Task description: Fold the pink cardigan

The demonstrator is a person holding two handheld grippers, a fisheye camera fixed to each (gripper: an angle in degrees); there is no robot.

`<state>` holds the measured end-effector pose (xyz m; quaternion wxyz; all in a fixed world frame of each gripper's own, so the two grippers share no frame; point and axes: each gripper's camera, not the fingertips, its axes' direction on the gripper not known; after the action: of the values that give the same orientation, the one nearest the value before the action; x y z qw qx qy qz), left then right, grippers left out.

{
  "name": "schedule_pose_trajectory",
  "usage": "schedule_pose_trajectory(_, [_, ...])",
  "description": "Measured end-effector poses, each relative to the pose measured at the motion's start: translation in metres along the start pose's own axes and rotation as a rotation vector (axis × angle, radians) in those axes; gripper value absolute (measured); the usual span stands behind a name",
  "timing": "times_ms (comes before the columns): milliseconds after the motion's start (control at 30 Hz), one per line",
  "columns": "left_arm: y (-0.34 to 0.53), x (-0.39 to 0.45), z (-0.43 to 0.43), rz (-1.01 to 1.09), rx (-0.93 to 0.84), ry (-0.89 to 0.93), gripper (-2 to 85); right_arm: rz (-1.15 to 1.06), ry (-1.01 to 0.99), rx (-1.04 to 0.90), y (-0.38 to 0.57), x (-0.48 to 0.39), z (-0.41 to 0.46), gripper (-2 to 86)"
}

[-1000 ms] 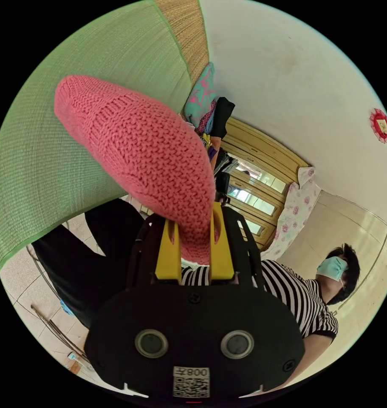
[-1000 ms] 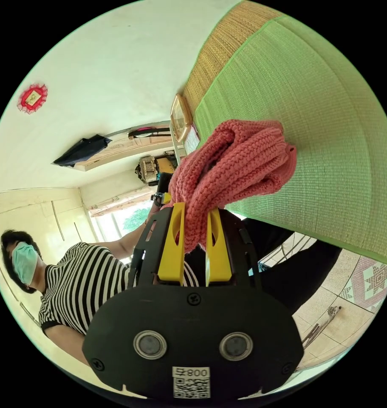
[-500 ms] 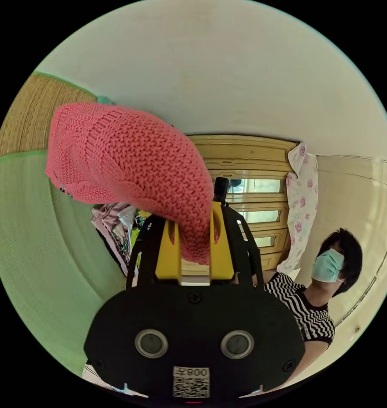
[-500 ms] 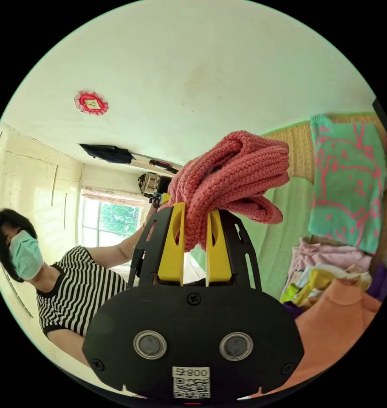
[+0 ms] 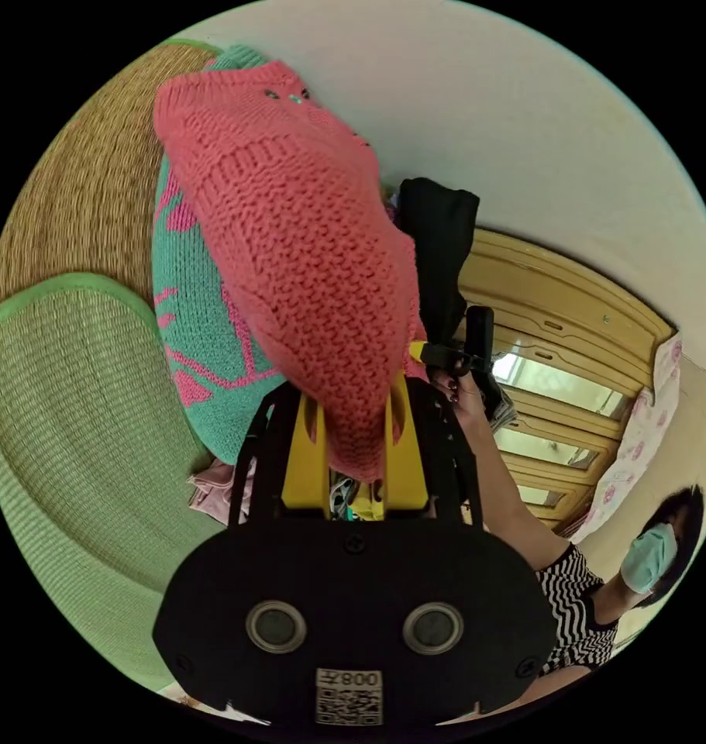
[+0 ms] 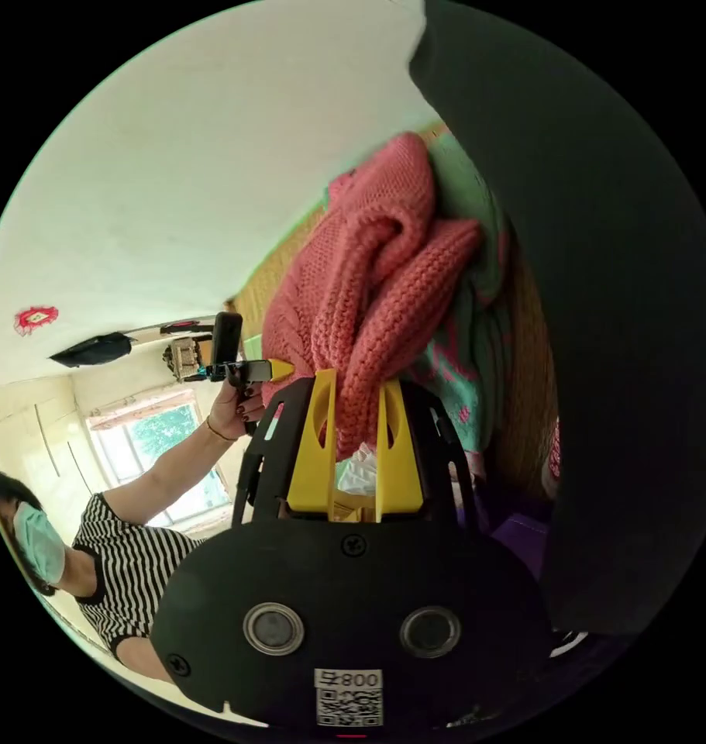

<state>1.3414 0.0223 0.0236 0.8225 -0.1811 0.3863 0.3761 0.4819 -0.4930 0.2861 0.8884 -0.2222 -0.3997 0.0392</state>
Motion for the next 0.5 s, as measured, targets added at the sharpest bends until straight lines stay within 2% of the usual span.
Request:
schedule_pose_trajectory(100, [-0.005, 0.014, 0.027, 0.040, -0.009, -0.003, 12.4, -0.034, -0.045, 0.052, -0.003, 0.019, -0.010, 8.4])
schedule_pose_trajectory(167, [-0.010, 0.025, 0.039, 0.056, -0.007, 0.003, 12.9, -0.059, -0.003, 0.051, -0.008, 0.018, -0.014, 8.6])
schedule_pose_trajectory(300, [-0.016, 0.046, 0.057, 0.078, -0.013, -0.008, 13.8, -0.078, 0.110, 0.074, -0.017, 0.011, -0.028, 8.5])
schedule_pose_trajectory(500, [0.004, 0.095, 0.058, 0.115, 0.095, -0.145, 13.2, -0.124, 0.381, 0.132, -0.021, -0.032, -0.060, 3.6])
